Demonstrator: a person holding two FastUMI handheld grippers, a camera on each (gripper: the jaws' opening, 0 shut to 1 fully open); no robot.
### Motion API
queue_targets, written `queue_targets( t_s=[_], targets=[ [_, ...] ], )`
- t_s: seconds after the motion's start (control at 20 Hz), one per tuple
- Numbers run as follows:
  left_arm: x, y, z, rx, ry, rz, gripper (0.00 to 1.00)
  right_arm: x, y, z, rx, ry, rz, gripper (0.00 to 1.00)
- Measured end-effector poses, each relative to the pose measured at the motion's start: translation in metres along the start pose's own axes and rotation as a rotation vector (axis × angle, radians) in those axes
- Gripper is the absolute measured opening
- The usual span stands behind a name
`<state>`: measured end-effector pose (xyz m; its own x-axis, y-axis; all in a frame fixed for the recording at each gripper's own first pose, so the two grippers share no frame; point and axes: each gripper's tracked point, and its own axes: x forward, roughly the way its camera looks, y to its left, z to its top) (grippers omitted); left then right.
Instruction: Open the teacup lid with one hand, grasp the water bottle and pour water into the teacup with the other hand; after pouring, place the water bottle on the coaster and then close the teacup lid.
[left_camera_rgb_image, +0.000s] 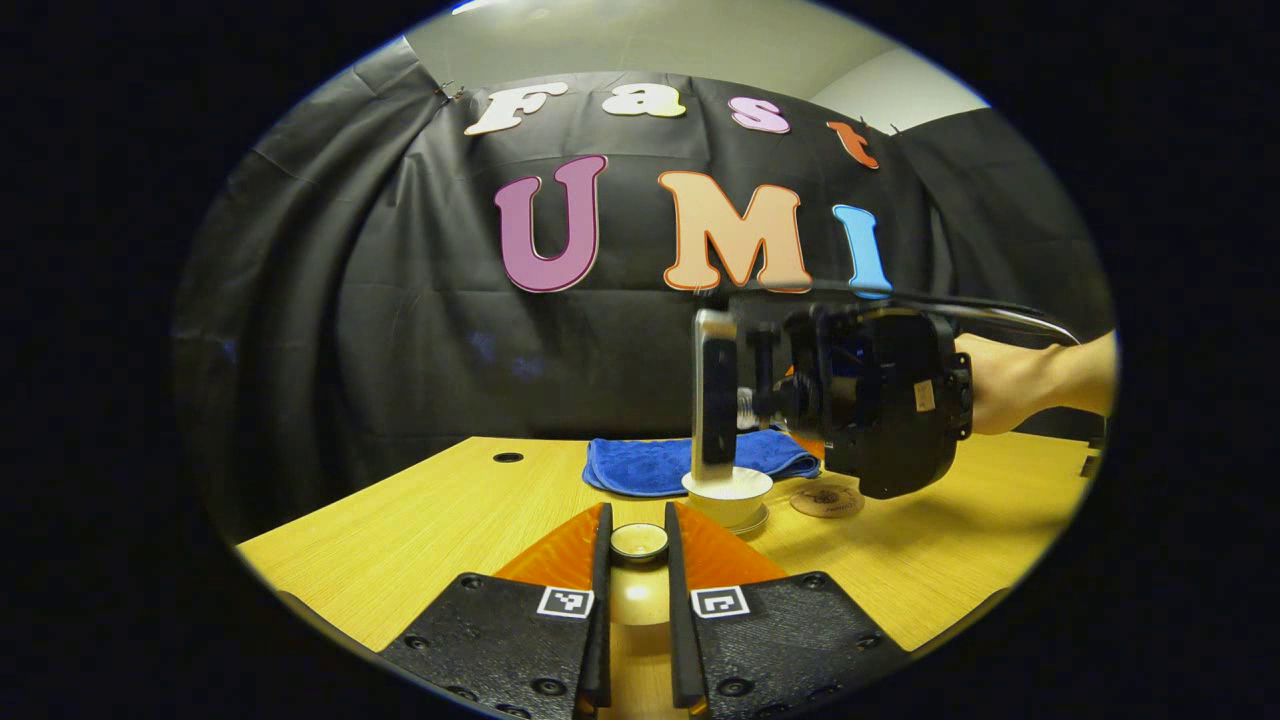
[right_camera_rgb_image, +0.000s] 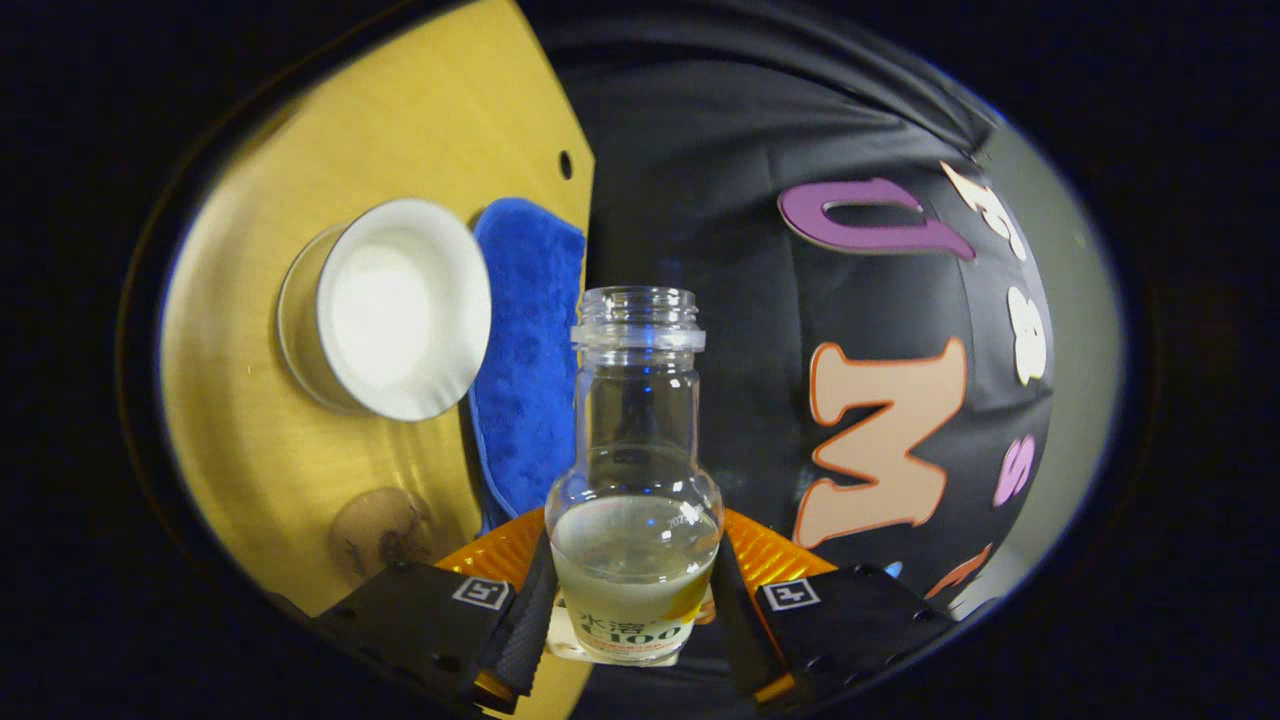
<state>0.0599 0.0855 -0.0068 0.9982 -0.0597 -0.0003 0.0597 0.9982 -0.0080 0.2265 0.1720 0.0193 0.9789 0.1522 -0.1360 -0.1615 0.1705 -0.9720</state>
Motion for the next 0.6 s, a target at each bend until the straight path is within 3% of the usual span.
queue_targets(
  t_s=[0.15,0.25,0.4,0.5,0.6],
  targets=[
    [0.000,0.000,0.000,0.000,0.000,0.000,0.21,-0.001,0.006,0.000,0.342,0.001,0.055,0.80],
    [0.000,0.000,0.000,-0.001,0.000,0.000,0.21,-0.008,0.008,0.000,0.599,-0.006,0.076,0.74],
    [0.000,0.000,0.000,-0.001,0.001,0.000,0.21,-0.015,0.022,-0.004,1.006,-0.009,0.118,0.76],
    [0.000,0.000,0.000,-0.001,0.001,0.000,0.21,-0.012,0.026,-0.002,1.190,-0.015,0.120,0.74],
    [0.000,0.000,0.000,-0.001,0.001,0.001,0.21,-0.007,0.032,0.000,1.280,-0.001,0.118,0.77]
  ],
)
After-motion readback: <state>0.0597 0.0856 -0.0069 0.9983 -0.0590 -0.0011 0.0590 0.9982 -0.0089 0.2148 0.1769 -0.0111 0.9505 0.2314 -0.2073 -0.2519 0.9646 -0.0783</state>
